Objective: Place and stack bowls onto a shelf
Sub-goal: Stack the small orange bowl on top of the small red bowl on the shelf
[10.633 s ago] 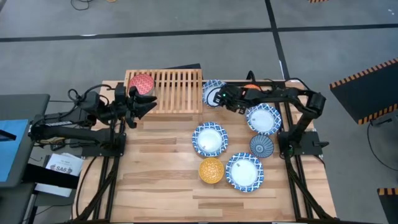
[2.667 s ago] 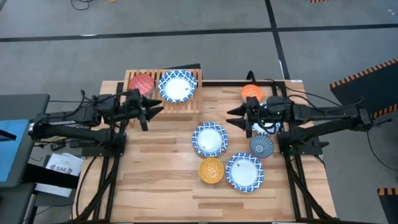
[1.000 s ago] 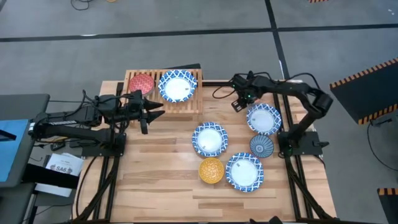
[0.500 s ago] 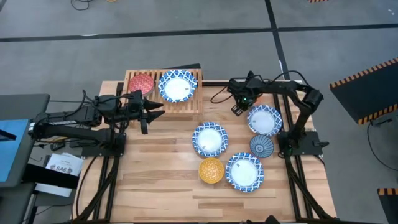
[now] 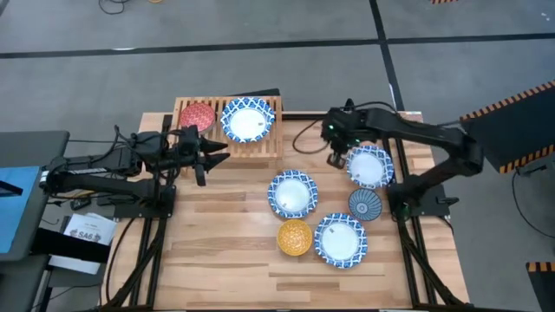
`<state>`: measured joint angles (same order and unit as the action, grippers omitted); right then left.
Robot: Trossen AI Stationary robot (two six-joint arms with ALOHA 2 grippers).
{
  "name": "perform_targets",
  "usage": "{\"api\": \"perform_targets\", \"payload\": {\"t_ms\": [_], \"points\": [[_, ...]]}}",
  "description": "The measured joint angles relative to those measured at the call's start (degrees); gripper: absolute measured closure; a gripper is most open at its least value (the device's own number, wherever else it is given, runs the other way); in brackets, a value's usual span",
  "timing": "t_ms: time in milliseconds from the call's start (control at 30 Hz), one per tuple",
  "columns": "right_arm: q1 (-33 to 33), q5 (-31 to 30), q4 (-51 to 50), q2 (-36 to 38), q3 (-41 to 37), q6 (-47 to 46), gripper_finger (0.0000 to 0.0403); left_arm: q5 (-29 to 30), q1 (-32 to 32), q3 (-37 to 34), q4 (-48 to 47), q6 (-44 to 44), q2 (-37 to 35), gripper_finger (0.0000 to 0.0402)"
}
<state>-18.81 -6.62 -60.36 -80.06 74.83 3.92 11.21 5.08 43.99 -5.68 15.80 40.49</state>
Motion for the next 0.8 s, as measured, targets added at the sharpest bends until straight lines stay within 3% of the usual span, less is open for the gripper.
{"api": "perform_targets", "payload": {"t_ms": [233, 400, 600, 800], "points": [[20.20, 3.37, -0.51, -1.11, 10.89, 2.60, 0.0366, -5.63, -1.68, 3.02, -1.68, -0.05, 4.87, 0.0253], [31.26, -4.33, -1.34, -8.57, 15.38, 2.67, 0.0366, -9.26, -5.57, 7.52, -3.55, 11.80, 13.07, 0.0253], [37.20, -9.55, -4.06, -19.13, 19.99, 2.62, 0.0366, -11.31, -12.03, 16.30, -4.56, 34.55, 23.73, 0.0253], [39.27, -10.06, -3.72, -26.51, 23.56, 5.33, 0.0366, -9.69, -16.03, 23.07, -17.27, 46.91, 31.68, 0.0253]]}}
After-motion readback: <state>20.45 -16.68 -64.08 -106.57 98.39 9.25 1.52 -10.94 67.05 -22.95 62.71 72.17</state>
